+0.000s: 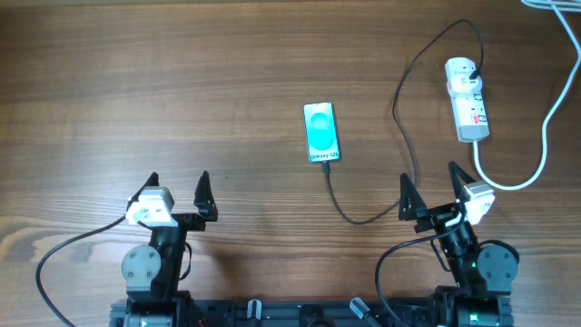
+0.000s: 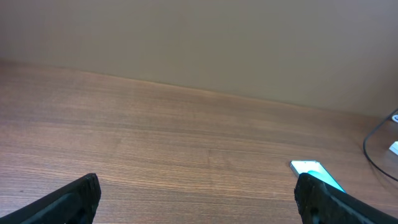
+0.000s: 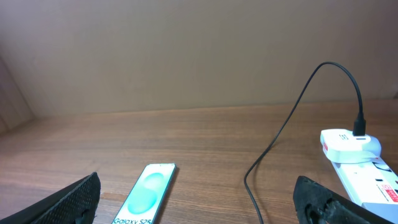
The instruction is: Plug charger to phone and switch on socket
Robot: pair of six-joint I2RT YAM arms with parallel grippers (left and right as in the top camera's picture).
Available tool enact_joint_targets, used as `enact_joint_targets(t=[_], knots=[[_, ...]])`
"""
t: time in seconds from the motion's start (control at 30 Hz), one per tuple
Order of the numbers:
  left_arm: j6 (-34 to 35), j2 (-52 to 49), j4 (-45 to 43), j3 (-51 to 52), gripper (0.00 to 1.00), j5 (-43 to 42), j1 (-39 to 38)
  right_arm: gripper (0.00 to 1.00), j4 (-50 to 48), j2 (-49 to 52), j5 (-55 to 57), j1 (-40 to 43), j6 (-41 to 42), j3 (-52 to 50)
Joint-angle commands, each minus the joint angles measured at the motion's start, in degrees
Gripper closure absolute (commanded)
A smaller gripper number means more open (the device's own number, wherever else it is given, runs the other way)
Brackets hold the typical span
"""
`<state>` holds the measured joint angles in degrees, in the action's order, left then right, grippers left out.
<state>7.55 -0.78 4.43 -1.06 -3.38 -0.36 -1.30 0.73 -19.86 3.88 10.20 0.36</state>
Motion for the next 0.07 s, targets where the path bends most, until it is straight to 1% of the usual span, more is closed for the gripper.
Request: enact_joint_targets(t=[0.0,0.03], knots=[[-0.72,0.39,-0.37,0.72,0.00,-0.85,0.15,0.00,-0.17,-0.46,0.63,-0.17,0.33,-0.07],[-0.72,0.39,-0.37,0.74,0.00,-0.85,0.15,0.00,-0.17,-0.46,0.63,-0.17,0.31,-0.07]])
